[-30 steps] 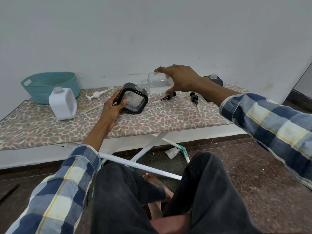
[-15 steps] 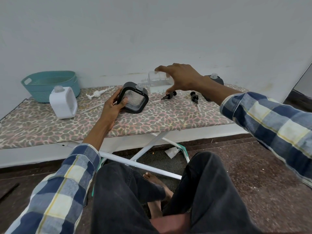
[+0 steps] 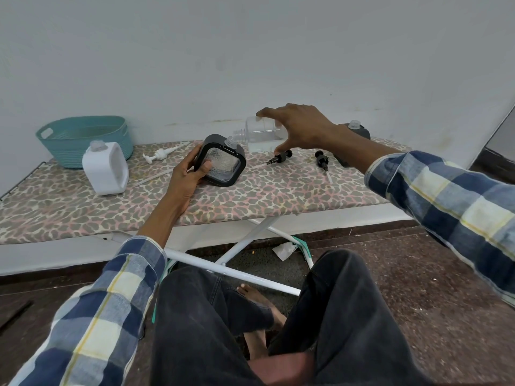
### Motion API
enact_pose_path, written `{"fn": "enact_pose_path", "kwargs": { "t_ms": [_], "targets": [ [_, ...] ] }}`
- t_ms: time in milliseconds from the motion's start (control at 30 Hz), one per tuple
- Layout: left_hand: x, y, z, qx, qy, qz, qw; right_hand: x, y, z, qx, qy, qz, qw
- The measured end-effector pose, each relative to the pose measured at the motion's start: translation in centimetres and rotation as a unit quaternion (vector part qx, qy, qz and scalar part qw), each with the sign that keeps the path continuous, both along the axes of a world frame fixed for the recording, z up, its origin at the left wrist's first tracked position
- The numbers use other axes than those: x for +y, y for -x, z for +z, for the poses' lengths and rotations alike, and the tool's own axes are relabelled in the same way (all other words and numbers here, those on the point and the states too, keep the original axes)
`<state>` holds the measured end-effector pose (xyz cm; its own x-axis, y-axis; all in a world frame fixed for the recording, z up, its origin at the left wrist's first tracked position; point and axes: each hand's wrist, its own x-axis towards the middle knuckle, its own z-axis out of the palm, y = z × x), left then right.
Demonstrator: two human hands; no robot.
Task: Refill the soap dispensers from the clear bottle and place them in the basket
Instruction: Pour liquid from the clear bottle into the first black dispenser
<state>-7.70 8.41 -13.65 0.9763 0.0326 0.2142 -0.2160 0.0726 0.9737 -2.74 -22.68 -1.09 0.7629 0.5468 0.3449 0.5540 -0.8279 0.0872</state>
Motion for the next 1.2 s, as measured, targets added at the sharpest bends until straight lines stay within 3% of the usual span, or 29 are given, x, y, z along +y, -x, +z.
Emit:
{"fn": "enact_pose_path", "kwargs": {
  "t_ms": [1200],
  "targets": [
    [-0.18, 0.24, 0.12, -0.005, 0.001, 0.004, 1.0, 0.04, -0.03, 0.32, -0.021, 0.012, 0.004, 1.0]
  ]
}}
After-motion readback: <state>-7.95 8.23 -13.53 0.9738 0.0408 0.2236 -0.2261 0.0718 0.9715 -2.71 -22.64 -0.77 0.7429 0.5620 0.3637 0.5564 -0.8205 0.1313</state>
